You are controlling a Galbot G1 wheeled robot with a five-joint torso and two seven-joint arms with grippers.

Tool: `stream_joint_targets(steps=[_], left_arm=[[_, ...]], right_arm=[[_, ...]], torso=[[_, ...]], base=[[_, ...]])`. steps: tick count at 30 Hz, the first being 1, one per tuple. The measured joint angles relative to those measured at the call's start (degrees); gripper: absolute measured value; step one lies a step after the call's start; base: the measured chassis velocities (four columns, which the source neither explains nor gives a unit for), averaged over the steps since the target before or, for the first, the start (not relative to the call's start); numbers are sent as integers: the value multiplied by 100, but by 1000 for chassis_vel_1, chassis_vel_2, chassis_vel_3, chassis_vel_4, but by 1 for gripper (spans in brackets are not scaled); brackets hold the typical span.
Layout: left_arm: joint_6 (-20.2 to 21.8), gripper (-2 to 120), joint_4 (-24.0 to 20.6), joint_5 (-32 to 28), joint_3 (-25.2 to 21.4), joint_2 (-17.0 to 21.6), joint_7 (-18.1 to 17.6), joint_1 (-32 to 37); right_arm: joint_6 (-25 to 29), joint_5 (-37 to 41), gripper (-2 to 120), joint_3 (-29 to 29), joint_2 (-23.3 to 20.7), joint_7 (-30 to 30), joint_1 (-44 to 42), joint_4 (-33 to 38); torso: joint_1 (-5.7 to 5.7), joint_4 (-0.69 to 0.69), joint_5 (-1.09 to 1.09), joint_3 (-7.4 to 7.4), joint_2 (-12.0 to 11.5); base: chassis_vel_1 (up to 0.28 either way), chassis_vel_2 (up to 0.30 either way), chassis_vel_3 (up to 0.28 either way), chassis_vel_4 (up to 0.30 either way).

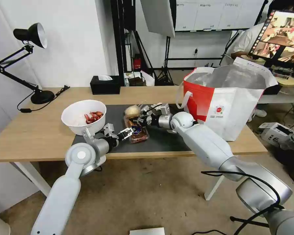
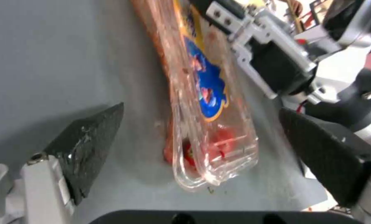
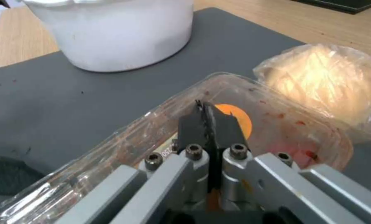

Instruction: Pick up the trash from the table and place it into the takeout bag.

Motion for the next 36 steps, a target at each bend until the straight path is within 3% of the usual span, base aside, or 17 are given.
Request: stream_joint_targets(steps=[9,26,29,30,36], left_arm=[[64,100,139,-68,91,-92,-245,-162],[-17,100,329,-266,164,-211,-396,-315],[-20,97,321,-283,165,-211,-430,-315],[-19,89,318,-288,165,-211,-449,-315],[0,70,284,-345,185,-210,-474,-296]], right_arm=[[-8,3,0,2,-21,0,-46,66],[-15,21,0,36,-62,22,-92,142],[-15,21,0,43,-68,26,-99,143],[-15,23,0,46,-68,29,-102,143],[-15,35,0,53,-67,41,-104,143]], torso=[[0,0,0,0,0],[-1,0,1,-1,1],[-1,0,1,0,1],[-1,1,1,0,1],[0,-2,-2,1,1]], base=[[0,0,0,0],[0,0,0,0],[0,0,0,0],[0,0,0,0],[0,0,0,0]])
